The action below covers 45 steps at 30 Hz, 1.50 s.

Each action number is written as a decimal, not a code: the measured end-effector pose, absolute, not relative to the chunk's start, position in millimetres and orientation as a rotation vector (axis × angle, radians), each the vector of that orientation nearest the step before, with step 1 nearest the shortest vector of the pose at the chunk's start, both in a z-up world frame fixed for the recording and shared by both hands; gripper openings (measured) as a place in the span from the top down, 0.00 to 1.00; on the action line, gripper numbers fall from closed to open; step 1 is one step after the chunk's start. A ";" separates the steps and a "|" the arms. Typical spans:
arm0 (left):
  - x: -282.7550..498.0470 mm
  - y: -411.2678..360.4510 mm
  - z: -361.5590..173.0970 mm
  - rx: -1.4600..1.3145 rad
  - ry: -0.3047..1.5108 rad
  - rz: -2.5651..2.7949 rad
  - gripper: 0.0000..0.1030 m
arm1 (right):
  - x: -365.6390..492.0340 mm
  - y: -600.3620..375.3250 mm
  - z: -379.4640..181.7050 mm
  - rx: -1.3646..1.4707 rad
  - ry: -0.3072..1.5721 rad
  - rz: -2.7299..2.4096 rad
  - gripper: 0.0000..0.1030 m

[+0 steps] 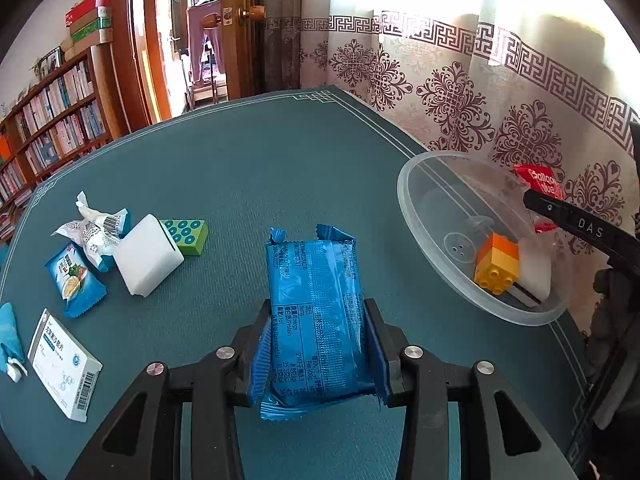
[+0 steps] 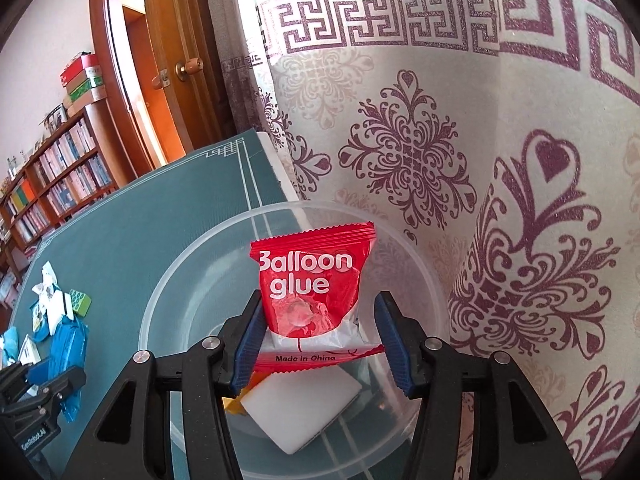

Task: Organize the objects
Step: 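Lower the glue packet into the bowl and open the right gripper, then carry the blue packet with the left gripper and release it into the bowl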

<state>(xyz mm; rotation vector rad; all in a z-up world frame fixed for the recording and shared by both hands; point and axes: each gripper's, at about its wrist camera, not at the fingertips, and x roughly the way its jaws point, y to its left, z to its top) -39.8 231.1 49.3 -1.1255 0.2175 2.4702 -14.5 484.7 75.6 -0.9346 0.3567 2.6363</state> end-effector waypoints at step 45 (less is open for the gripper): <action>-58.9 311.5 55.6 -1.064 0.100 2.261 0.31 | 33.0 471.8 77.7 -0.875 0.429 2.696 0.31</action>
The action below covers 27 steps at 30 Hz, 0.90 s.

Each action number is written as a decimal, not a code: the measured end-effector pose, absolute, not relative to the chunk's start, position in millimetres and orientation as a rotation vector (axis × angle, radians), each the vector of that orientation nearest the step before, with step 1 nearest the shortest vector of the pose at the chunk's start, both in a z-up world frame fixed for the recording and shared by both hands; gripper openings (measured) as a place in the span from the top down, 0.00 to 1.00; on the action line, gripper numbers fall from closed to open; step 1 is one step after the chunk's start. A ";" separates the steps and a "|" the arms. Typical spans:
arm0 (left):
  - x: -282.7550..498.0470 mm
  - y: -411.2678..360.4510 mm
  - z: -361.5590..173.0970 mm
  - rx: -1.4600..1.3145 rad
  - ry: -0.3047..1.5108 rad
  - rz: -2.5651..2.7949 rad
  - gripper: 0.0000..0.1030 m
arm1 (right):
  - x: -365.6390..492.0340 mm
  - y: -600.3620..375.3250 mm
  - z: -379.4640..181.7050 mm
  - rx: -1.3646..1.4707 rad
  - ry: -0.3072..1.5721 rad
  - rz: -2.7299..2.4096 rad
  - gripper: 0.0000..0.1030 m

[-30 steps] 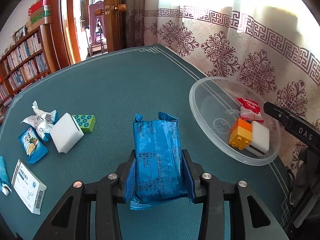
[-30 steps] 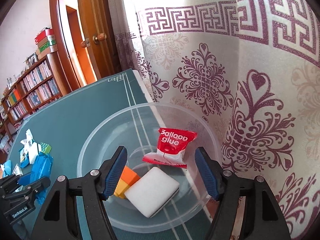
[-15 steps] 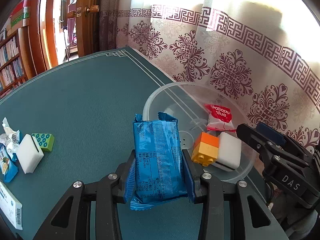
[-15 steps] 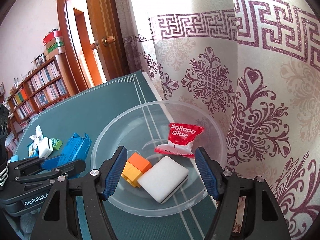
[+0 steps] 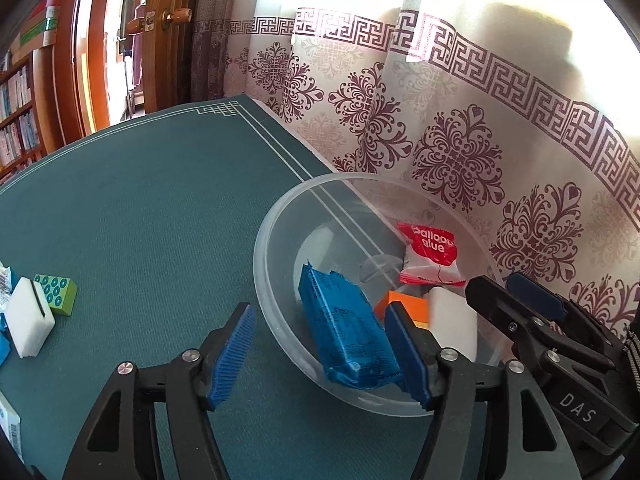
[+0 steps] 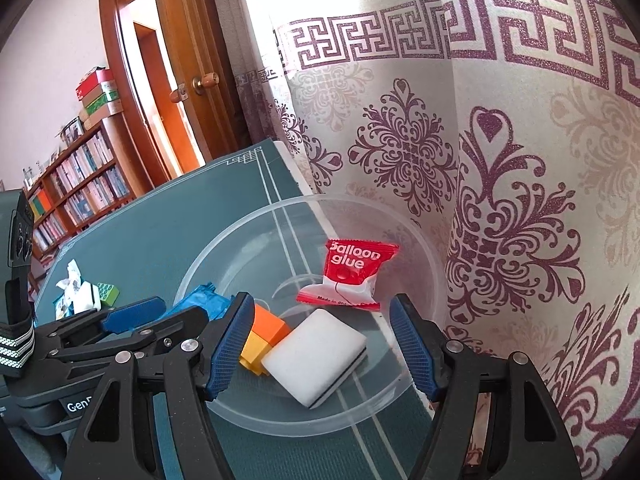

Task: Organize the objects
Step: 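Carry the blue packet with the left gripper and release it into the bowl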

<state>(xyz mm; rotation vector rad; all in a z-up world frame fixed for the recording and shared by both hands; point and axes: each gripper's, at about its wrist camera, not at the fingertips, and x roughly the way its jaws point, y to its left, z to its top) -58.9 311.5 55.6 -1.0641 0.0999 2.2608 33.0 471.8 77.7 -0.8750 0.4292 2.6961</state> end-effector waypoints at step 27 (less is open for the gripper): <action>-51.6 260.7 42.5 -1.090 0.113 2.437 0.14 | 31.6 448.2 75.8 -0.921 0.403 2.727 0.31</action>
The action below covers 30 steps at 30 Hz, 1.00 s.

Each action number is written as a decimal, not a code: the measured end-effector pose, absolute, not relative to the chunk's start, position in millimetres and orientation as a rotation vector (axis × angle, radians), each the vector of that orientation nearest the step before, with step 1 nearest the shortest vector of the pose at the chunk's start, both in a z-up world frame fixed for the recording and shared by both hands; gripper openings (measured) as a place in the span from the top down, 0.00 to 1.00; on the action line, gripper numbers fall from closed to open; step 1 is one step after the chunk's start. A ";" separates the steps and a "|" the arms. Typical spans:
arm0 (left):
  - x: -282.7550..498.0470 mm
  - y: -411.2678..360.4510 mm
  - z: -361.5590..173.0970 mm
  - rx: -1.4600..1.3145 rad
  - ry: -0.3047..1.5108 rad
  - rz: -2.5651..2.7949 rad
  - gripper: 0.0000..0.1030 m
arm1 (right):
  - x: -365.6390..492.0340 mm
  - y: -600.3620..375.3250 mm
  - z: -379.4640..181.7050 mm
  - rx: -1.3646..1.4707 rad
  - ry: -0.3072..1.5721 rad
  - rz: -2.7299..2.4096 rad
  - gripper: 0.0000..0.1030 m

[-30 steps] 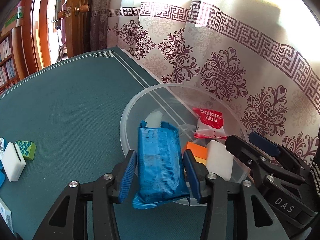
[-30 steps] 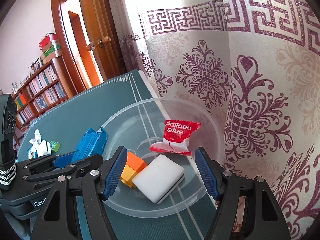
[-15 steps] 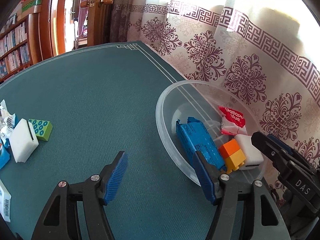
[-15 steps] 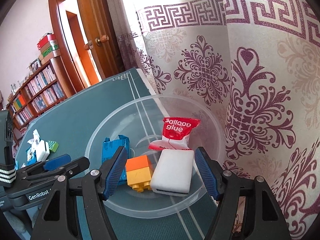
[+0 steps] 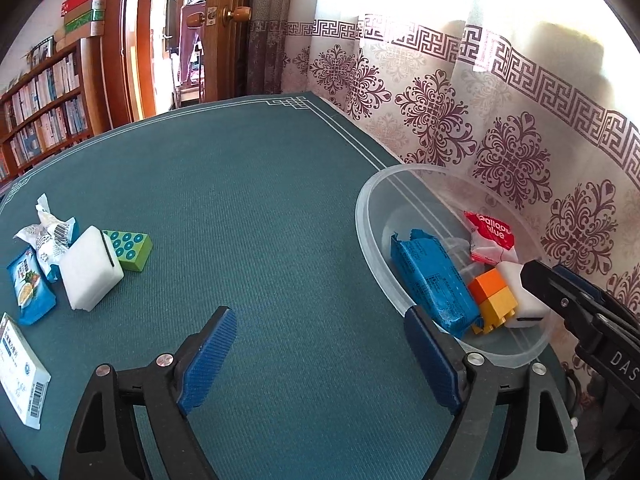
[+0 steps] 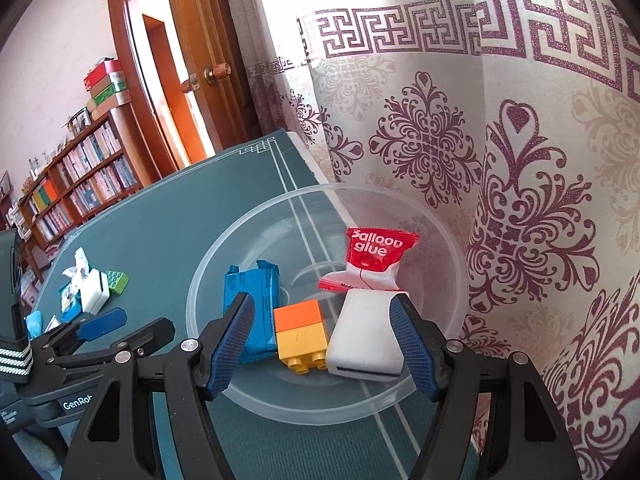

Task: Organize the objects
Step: 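Carry the blue packet with the left gripper and release it into the bowl, then move the left gripper to the second white sponge and grasp it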

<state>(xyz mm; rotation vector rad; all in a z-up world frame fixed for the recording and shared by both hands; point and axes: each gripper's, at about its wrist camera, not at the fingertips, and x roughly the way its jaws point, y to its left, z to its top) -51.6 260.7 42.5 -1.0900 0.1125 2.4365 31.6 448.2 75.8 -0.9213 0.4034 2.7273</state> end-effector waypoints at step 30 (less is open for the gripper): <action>-85.4 155.7 47.6 -1.163 -0.138 2.703 0.02 | 29.0 351.8 58.8 -1.080 0.258 2.932 0.31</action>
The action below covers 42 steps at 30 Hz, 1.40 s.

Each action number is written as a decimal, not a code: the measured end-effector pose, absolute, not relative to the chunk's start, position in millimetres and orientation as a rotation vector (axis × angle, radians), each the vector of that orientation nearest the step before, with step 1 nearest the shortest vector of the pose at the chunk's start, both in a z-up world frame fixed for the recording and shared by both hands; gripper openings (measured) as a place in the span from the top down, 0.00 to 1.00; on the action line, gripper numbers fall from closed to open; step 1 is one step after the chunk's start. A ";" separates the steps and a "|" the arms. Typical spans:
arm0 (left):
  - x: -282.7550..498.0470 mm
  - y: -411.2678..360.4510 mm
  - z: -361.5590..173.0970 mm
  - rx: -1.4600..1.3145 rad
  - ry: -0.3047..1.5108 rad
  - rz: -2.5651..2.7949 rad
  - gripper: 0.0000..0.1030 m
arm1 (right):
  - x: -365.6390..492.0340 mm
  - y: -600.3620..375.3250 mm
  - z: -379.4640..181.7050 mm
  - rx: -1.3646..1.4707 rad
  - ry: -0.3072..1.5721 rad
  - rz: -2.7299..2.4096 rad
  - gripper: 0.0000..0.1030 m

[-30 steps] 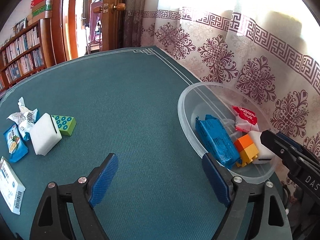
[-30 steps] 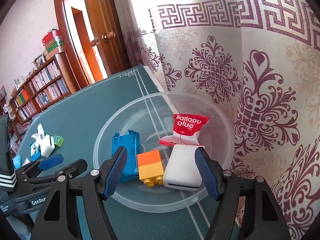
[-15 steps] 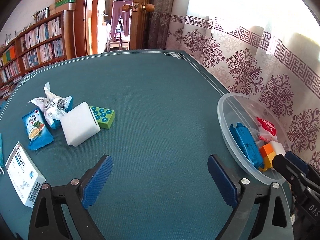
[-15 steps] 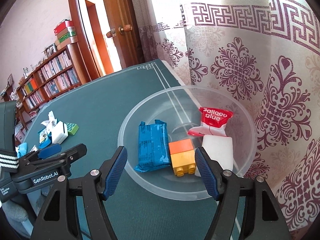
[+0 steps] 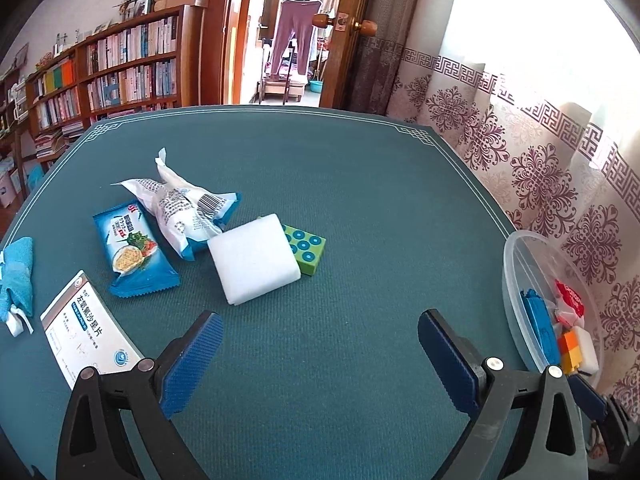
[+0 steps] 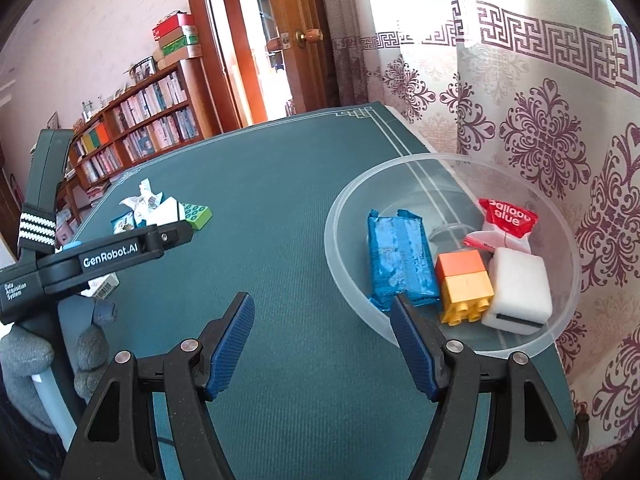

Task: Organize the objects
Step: 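Move the left gripper to the second white sponge and grasp it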

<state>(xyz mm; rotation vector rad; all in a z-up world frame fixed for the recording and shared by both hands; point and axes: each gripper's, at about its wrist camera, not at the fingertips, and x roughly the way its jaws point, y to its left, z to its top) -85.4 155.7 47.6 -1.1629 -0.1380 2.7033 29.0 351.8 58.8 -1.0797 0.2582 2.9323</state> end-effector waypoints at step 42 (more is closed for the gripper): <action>-121.9 137.2 30.3 -1.230 -0.170 2.667 0.41 | 25.7 319.1 38.7 -1.200 0.200 2.966 0.31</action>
